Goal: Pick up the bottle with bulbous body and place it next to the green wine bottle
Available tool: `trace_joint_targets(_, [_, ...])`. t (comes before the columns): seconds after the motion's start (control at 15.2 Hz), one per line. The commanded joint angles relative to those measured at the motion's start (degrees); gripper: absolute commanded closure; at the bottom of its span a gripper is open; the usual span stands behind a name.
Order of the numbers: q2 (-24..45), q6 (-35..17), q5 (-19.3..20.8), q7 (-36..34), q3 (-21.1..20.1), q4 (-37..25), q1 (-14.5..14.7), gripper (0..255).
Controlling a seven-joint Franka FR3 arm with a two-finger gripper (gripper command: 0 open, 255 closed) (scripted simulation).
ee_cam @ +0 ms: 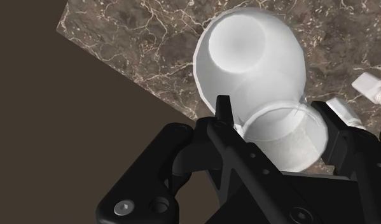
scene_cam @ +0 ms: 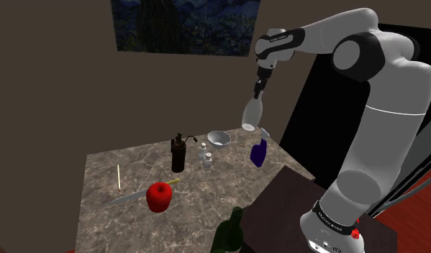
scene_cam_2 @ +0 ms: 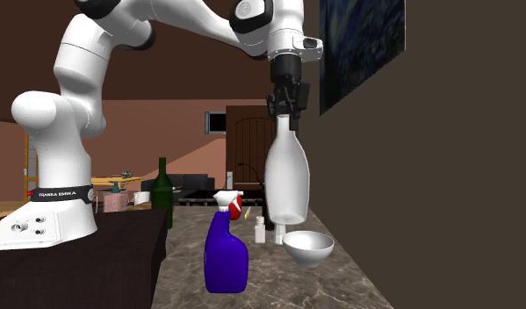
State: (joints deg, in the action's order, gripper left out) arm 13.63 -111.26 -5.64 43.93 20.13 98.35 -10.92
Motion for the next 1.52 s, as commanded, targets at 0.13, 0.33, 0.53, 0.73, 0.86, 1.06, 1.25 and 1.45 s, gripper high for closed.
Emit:
trace_joint_targets(0.13, [-0.5, 2.9, 0.3, -0.3, 0.1, -2.4, 0.0, 255])
trace_joint_targets(0.33, [-0.8, 5.1, 0.4, -0.4, 0.1, -4.4, 0.0, 255])
trace_joint_targets(0.53, [-1.0, 7.4, 0.5, -0.5, 0.2, -6.5, -0.1, 255])
trace_joint_targets(0.73, [-1.0, 9.7, 0.6, -0.6, 0.2, -8.8, -0.2, 255])
trace_joint_targets(0.86, [-0.9, 11.2, 0.6, -0.6, 0.3, -10.4, -0.2, 255])
trace_joint_targets(1.06, [-0.8, 13.6, 0.5, -0.6, 0.3, -12.9, -0.4, 255])
trace_joint_targets(1.25, [-0.4, 16.1, 0.4, -0.6, 0.4, -15.7, -0.6, 255])
trace_joint_targets(1.45, [0.1, 18.6, 0.2, -0.6, 0.4, -18.7, -0.8, 255])
